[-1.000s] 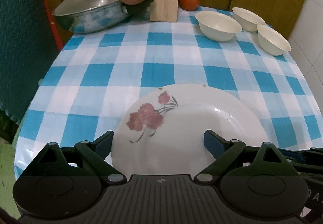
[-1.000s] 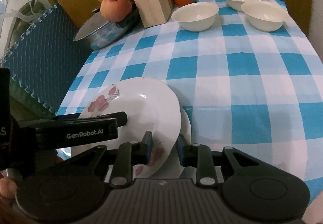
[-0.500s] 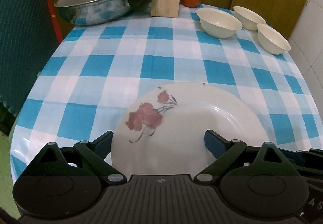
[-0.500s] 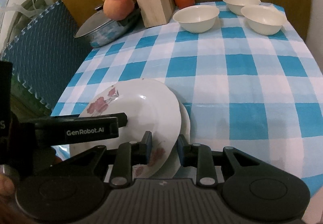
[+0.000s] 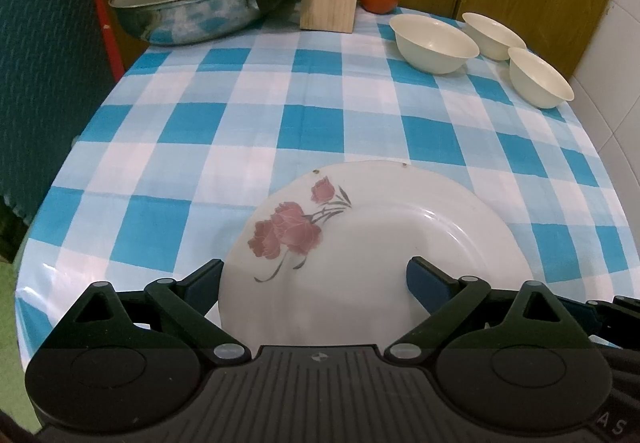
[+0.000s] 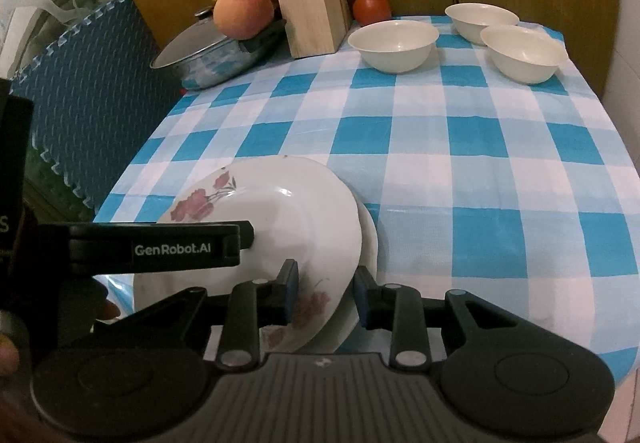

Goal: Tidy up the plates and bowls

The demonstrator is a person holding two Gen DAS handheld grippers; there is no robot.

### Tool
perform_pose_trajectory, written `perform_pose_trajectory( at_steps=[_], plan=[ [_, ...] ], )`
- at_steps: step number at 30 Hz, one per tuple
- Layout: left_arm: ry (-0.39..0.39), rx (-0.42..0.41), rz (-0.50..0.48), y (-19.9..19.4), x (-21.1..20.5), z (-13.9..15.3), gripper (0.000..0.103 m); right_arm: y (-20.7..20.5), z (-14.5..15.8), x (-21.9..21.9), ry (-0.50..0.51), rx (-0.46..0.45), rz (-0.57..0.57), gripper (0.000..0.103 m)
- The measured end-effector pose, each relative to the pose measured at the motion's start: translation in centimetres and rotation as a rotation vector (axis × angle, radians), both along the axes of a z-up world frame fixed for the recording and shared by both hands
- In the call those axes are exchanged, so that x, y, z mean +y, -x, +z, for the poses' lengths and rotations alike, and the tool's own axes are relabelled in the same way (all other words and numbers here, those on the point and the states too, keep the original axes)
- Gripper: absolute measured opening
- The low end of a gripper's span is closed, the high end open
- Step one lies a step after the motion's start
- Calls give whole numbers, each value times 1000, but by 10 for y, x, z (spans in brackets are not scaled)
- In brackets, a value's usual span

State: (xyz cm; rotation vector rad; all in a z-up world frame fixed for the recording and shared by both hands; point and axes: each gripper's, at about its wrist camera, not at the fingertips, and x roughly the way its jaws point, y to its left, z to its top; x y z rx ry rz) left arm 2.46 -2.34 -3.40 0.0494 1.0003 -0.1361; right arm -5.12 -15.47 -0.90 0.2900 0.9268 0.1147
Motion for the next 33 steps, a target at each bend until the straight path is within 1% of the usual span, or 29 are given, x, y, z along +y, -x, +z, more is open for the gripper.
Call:
perform_pose_trajectory(
  at_steps=[8, 15, 18, 20, 23, 33],
  plan=[
    [9, 7, -2, 0, 1, 0, 99, 0, 0, -1, 2, -3, -5, 30],
    [17, 16, -7, -1, 1, 0, 99, 1, 1, 1, 30, -17, -8, 30],
    [4, 10, -28, 0, -2, 0, 98, 0, 1, 0, 44, -19, -23, 31],
    [-7, 5, -45, 1, -4, 0, 98, -1, -2, -2, 46, -4, -30, 31],
    [-5, 10, -49, 0, -5, -1, 98, -1, -3, -1, 54, -5, -26, 31],
    [5, 5, -40, -4, -3, 2, 98, -3, -2, -5, 29, -13, -37, 31]
  ],
)
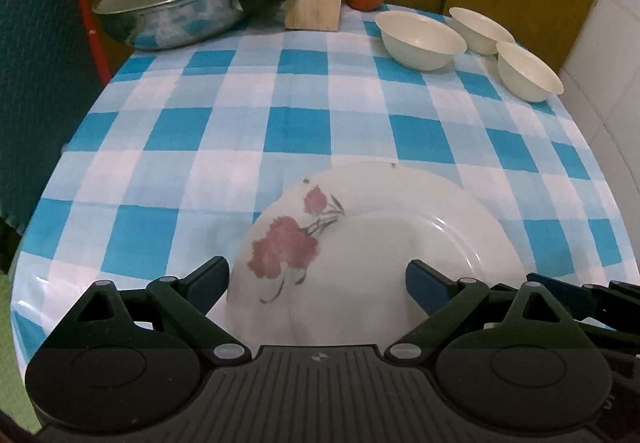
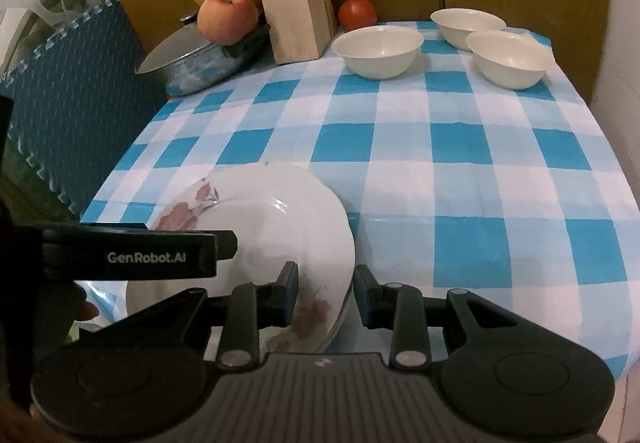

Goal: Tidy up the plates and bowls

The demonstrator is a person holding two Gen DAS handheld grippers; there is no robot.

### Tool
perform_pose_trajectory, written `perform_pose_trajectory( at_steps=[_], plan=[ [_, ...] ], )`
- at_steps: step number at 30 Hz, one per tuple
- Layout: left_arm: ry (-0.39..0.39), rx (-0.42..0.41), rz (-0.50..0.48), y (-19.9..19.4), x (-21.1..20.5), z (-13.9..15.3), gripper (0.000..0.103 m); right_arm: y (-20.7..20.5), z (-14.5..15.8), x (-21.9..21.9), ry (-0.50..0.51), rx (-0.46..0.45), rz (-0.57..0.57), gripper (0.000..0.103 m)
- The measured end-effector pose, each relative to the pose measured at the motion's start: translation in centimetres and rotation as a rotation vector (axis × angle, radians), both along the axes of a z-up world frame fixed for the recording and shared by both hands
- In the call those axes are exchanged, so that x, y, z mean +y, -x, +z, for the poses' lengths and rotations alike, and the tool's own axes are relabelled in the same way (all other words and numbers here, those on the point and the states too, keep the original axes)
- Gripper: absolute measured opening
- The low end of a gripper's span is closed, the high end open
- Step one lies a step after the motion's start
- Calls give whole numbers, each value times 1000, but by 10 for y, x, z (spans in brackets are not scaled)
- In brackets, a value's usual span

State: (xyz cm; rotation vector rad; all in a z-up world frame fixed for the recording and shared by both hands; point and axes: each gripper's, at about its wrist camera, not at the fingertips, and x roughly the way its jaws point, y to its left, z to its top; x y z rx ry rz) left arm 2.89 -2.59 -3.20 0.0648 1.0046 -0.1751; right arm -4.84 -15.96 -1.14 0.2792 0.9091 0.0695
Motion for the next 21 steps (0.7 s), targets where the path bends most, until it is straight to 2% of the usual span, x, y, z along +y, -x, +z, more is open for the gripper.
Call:
perform_pose_trajectory(
  at_steps=[6, 10, 21],
  plan=[
    [-13, -11, 2, -4, -1, 3, 98, 0, 1, -1, -8, -7, -6, 31],
    [-25, -23, 6, -6, -1, 6, 98, 2, 7, -3, -14, -43, -17, 31],
    [-50, -64, -6, -13, -8, 16, 99, -14, 17, -14, -12, -72, -48, 31]
  ],
)
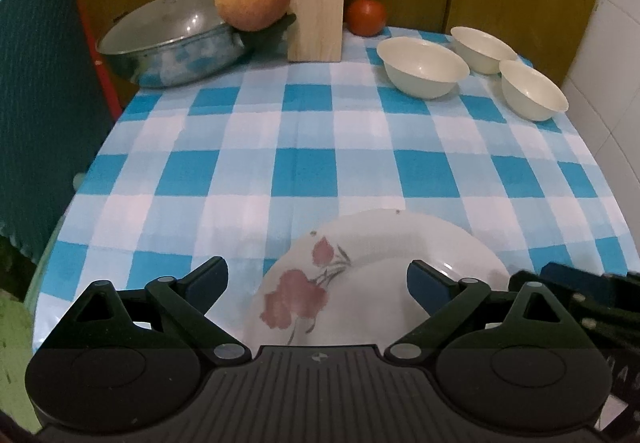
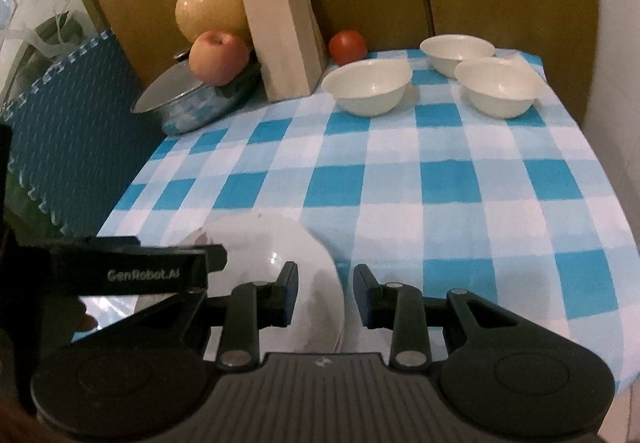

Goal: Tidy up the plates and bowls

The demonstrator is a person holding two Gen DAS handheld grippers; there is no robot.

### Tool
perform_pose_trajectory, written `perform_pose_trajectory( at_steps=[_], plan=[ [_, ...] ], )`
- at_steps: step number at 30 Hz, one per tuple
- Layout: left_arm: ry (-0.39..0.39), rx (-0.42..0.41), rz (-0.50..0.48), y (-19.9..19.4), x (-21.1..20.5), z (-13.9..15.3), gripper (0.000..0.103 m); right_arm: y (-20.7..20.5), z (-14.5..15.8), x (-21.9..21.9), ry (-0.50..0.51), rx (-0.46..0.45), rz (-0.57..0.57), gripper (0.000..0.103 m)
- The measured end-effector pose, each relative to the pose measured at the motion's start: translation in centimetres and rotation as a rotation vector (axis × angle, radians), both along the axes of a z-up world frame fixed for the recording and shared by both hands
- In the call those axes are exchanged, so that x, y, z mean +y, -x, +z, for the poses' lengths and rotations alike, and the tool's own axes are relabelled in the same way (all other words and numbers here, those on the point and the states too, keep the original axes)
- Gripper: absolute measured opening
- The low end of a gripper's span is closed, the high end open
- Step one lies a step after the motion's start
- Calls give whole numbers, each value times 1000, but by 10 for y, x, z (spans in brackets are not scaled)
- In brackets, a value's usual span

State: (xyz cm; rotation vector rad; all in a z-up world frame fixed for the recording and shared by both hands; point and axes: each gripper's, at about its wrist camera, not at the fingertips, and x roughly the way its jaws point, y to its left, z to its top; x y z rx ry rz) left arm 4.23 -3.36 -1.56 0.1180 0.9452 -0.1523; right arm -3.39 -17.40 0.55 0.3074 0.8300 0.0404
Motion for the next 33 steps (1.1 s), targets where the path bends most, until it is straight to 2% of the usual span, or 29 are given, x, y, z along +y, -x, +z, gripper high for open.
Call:
perform_pose_trajectory(
  at_steps=[18, 33],
  plan=[
    [-50, -65, -26, -32, -19, 14, 99, -52, 12, -20, -12, -25, -51, 31],
    [-55, -79, 3, -87, -35, 22, 99, -122, 26, -37, 3, -69, -163, 31]
  ],
)
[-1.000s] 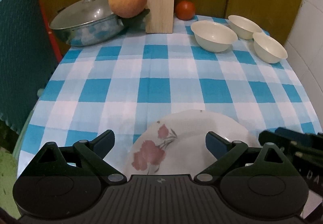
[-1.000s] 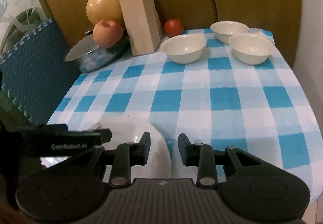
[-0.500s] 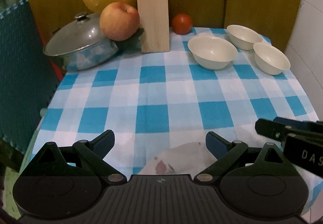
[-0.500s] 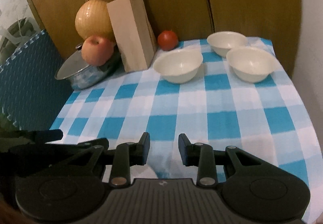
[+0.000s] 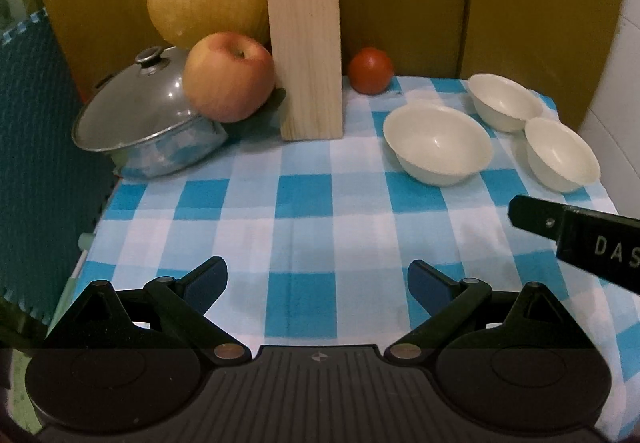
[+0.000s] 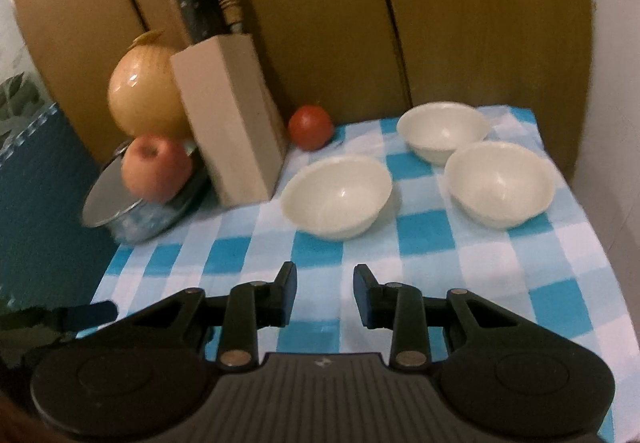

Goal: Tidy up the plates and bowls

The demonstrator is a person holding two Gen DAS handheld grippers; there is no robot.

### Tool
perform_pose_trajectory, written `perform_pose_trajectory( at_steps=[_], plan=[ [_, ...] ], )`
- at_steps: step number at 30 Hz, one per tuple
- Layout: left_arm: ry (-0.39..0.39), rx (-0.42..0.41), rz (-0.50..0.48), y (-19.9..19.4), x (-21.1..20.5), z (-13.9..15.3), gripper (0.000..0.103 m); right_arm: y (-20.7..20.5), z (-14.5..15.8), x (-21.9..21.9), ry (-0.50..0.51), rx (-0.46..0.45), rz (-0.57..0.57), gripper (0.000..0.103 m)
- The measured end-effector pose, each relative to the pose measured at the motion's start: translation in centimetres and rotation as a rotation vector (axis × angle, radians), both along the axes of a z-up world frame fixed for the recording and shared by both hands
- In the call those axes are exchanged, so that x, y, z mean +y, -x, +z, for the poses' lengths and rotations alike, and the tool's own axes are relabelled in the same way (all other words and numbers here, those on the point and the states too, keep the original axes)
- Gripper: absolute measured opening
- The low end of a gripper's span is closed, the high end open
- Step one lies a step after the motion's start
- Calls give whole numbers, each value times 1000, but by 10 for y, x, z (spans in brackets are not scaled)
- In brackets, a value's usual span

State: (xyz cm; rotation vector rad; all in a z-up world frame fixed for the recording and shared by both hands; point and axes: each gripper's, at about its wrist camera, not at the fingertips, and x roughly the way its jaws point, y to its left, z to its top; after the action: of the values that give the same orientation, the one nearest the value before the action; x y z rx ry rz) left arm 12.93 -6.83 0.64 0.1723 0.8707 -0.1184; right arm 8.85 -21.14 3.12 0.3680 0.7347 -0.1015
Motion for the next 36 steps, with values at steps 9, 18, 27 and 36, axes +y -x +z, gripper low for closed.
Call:
perform_pose_trajectory(
  at_steps=[9, 18, 27, 36],
  plan=[
    [28, 4, 35, -48, -13, 0, 99, -46, -18, -20, -61, 51, -90, 31],
    [105, 55, 37, -94, -29, -13, 99, -64, -33, -42, -137, 73, -156, 31],
    [99, 99, 38, -124, -39, -38, 97, -89, -60, -56, -267, 114, -181, 31],
    [121, 131, 18, -141, -49, -48, 82, -103, -73, -60, -303, 136, -176, 23]
  ],
)
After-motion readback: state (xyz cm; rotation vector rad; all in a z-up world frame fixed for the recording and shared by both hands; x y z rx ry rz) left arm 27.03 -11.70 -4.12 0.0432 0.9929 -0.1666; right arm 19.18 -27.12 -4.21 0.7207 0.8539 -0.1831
